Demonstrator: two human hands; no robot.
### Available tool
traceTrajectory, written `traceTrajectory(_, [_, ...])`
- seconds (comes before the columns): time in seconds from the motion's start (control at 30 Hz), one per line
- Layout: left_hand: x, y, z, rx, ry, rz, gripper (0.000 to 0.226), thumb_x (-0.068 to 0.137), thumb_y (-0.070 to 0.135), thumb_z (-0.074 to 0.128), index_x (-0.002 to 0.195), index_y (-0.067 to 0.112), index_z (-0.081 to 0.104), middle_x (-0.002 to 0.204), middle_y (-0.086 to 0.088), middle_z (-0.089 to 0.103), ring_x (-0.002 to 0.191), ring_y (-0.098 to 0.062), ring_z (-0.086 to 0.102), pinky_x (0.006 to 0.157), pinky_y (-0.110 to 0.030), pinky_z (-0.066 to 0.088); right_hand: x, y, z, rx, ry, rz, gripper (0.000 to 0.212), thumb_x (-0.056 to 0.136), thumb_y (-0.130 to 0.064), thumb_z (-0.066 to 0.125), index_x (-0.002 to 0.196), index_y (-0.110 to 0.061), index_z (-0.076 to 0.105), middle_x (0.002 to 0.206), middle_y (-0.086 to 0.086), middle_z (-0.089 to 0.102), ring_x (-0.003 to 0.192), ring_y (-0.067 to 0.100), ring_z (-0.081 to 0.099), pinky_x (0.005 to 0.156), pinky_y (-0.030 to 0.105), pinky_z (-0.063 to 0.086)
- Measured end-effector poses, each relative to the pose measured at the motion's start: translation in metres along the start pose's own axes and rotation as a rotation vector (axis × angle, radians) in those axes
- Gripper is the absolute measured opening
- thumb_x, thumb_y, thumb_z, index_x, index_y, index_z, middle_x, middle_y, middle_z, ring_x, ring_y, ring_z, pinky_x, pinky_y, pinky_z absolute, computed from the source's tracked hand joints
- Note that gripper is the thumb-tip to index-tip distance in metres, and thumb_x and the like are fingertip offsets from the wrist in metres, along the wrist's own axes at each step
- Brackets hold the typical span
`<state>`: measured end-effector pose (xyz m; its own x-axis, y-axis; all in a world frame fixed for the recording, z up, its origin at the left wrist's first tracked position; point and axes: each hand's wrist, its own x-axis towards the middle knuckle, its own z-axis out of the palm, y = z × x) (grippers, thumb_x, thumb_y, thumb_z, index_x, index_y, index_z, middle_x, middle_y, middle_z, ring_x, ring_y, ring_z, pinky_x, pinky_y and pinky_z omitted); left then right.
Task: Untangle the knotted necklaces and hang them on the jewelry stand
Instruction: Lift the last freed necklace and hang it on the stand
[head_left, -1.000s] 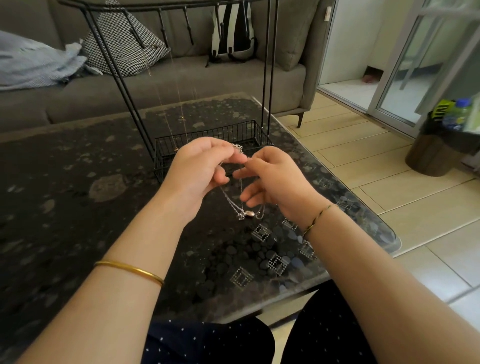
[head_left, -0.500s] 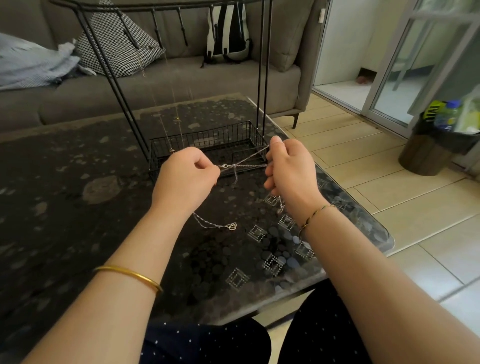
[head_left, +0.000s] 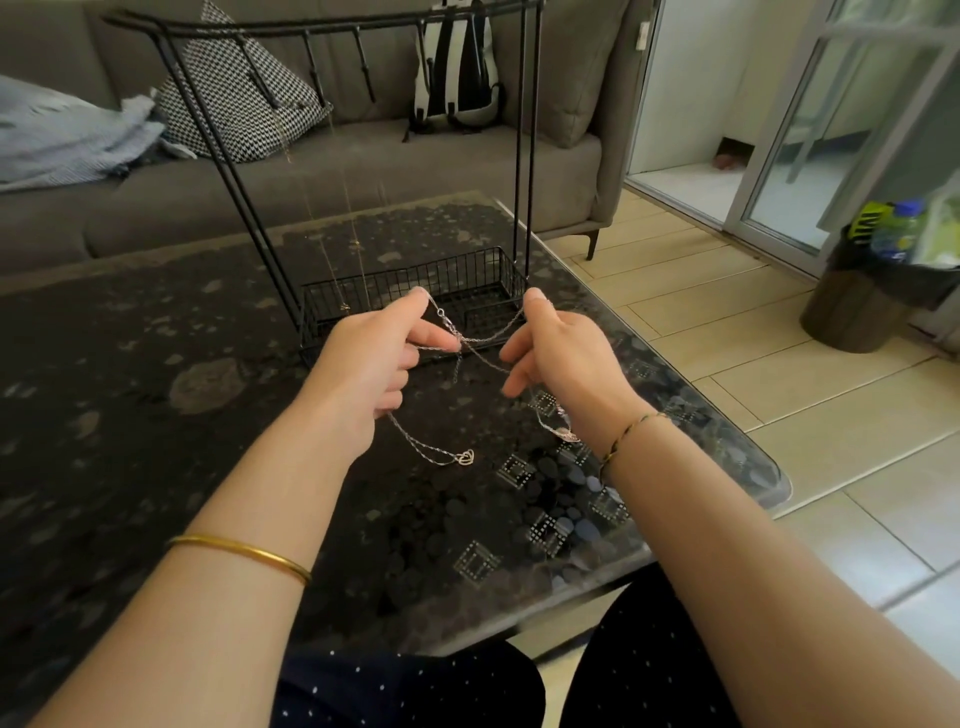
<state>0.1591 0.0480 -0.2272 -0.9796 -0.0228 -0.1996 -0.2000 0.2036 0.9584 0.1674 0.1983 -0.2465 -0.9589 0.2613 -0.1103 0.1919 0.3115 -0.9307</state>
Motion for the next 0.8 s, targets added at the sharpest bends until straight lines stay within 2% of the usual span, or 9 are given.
traceTrajectory(0.1, [-0.001, 0.000, 0.000, -0.042, -0.045, 0.001, 0.051, 0.095, 0.049, 0.047, 0.075, 0.011, 0.074, 0.053, 0.006, 0.027, 0.044, -0.008, 0.018, 0.040, -0.021, 0.016, -0.002, -0.004, 0.000, 0.148, -0.056, -0.002, 0.042, 0.101, -0.035, 0.031, 0.087, -0.011, 0.061, 0.050, 0.003, 0.062, 0.057, 0.013, 0.059, 0.076, 0.032, 0.047])
traceTrajectory(0.17, [-0.002, 0.001, 0.001, -0.058, -0.053, 0.010, 0.051, 0.095, 0.049, 0.049, 0.073, 0.011, 0.075, 0.053, 0.006, 0.027, 0.044, -0.008, 0.018, 0.038, -0.020, 0.016, -0.005, -0.007, 0.000, 0.318, -0.143, 0.028, 0.029, 0.101, -0.023, 0.032, 0.093, -0.008, 0.057, 0.055, 0.004, 0.060, 0.054, 0.017, 0.062, 0.071, 0.034, 0.054])
traceTrajectory(0.23, [-0.003, 0.002, 0.002, -0.044, -0.043, 0.024, 0.050, 0.094, 0.049, 0.050, 0.072, 0.011, 0.075, 0.051, 0.007, 0.027, 0.044, -0.009, 0.019, 0.040, -0.022, 0.016, -0.008, -0.009, 0.001, 0.428, -0.203, 0.045, 0.022, 0.099, -0.012, 0.034, 0.094, -0.008, 0.054, 0.065, 0.007, 0.057, 0.050, 0.018, 0.062, 0.059, 0.032, 0.056])
traceTrajectory(0.33, [-0.004, 0.002, 0.004, -0.031, -0.005, 0.045, 0.049, 0.094, 0.047, 0.052, 0.071, 0.010, 0.073, 0.049, 0.007, 0.028, 0.044, -0.009, 0.020, 0.044, -0.024, 0.017, -0.011, -0.011, 0.001, 0.401, -0.218, 0.022, 0.022, 0.094, -0.001, 0.035, 0.089, -0.006, 0.056, 0.072, 0.010, 0.057, 0.048, 0.016, 0.056, 0.049, 0.027, 0.054])
traceTrajectory(0.4, [-0.005, 0.003, 0.004, -0.027, 0.030, 0.057, 0.047, 0.094, 0.045, 0.053, 0.070, 0.009, 0.071, 0.049, 0.007, 0.030, 0.045, -0.009, 0.023, 0.046, -0.025, 0.019, -0.011, -0.011, 0.001, 0.312, -0.207, -0.015, 0.027, 0.088, 0.004, 0.036, 0.082, -0.008, 0.059, 0.070, 0.008, 0.059, 0.048, 0.013, 0.051, 0.044, 0.022, 0.047])
traceTrajectory(0.47, [-0.005, 0.002, 0.005, -0.035, 0.059, 0.066, 0.046, 0.094, 0.043, 0.053, 0.069, 0.009, 0.069, 0.050, 0.006, 0.034, 0.047, -0.010, 0.027, 0.048, -0.025, 0.024, -0.010, -0.010, 0.001, 0.244, -0.198, -0.058, 0.028, 0.083, 0.005, 0.039, 0.077, -0.010, 0.062, 0.066, 0.006, 0.060, 0.047, 0.011, 0.044, 0.043, 0.019, 0.038])
traceTrajectory(0.57, [-0.004, 0.001, 0.006, -0.028, 0.099, 0.082, 0.044, 0.095, 0.041, 0.052, 0.067, 0.011, 0.068, 0.057, 0.005, 0.049, 0.053, -0.010, 0.040, 0.053, -0.024, 0.037, -0.009, -0.009, 0.000, 0.203, -0.196, -0.088, 0.013, 0.082, -0.007, 0.055, 0.080, -0.008, 0.068, 0.061, 0.001, 0.055, 0.047, 0.007, 0.039, 0.043, 0.016, 0.031])
traceTrajectory(0.67, [-0.004, 0.001, 0.008, -0.063, 0.123, 0.070, 0.040, 0.097, 0.037, 0.051, 0.070, 0.012, 0.066, 0.061, 0.009, 0.063, 0.059, -0.008, 0.050, 0.053, -0.022, 0.047, -0.009, -0.007, 0.001, 0.166, -0.160, -0.117, 0.006, 0.083, -0.016, 0.066, 0.080, -0.011, 0.068, 0.060, -0.005, 0.052, 0.043, -0.001, 0.042, 0.044, 0.012, 0.033])
traceTrajectory(0.8, [-0.006, 0.003, 0.008, -0.122, 0.096, 0.011, 0.034, 0.098, 0.027, 0.050, 0.075, 0.008, 0.065, 0.080, -0.002, 0.067, 0.071, -0.014, 0.064, 0.059, -0.026, 0.057, -0.009, -0.005, 0.002, 0.164, -0.114, -0.175, 0.007, 0.086, -0.013, 0.064, 0.082, -0.012, 0.069, 0.064, -0.005, 0.057, 0.043, -0.002, 0.043, 0.048, 0.012, 0.036])
